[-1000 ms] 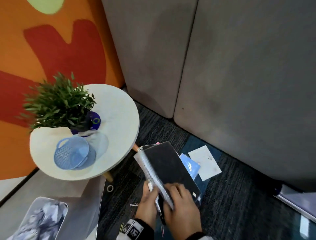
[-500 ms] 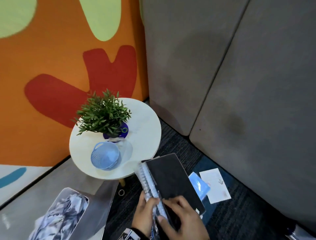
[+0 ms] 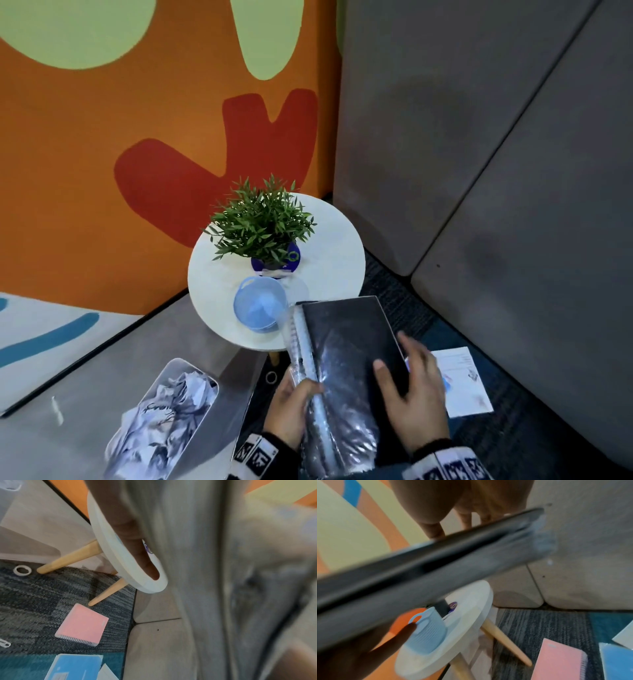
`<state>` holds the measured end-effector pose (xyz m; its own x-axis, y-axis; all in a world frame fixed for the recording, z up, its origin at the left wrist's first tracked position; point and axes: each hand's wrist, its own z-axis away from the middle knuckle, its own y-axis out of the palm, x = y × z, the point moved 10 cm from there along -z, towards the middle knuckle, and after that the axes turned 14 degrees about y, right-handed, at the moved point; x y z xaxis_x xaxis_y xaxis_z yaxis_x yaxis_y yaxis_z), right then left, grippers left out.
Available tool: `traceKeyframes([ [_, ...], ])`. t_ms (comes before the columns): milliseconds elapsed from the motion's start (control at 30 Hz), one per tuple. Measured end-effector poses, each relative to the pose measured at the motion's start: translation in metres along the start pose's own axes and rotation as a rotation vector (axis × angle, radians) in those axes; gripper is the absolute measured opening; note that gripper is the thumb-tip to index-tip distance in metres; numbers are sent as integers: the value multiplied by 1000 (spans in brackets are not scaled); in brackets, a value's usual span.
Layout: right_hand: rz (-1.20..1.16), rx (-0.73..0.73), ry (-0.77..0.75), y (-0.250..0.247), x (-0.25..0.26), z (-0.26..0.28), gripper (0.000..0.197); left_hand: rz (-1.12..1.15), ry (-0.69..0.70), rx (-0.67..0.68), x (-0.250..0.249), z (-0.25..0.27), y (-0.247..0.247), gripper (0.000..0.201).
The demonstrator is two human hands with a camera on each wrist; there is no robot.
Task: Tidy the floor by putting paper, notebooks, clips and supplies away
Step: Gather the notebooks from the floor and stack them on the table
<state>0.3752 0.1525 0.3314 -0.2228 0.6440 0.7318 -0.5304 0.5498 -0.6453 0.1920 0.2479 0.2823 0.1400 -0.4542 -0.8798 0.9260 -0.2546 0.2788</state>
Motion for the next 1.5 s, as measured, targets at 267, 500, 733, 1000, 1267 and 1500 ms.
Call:
traceKeyframes([
  [267, -478, 452, 565, 47, -28, -33, 31, -67, -9, 45, -10, -38, 1, 55],
  [500, -556, 288, 530, 51, -41, -64, 22, -227, -56, 152, -11, -72, 27, 2],
  [733, -571, 205, 489, 58, -54, -97, 21, -497, -132, 159, 20, -90, 19, 53],
  [1000, -392, 329, 474, 90, -47, -140, 37, -502, -75, 19, 63, -135, 3, 42],
  [1267, -275, 220, 389, 138, -51, -183, 57, -631, 123, -108, 65, -177, -10, 65],
  [1500, -99, 123, 348, 147, -48, -187, 62, -845, 224, -65, 42, -162, 7, 88],
])
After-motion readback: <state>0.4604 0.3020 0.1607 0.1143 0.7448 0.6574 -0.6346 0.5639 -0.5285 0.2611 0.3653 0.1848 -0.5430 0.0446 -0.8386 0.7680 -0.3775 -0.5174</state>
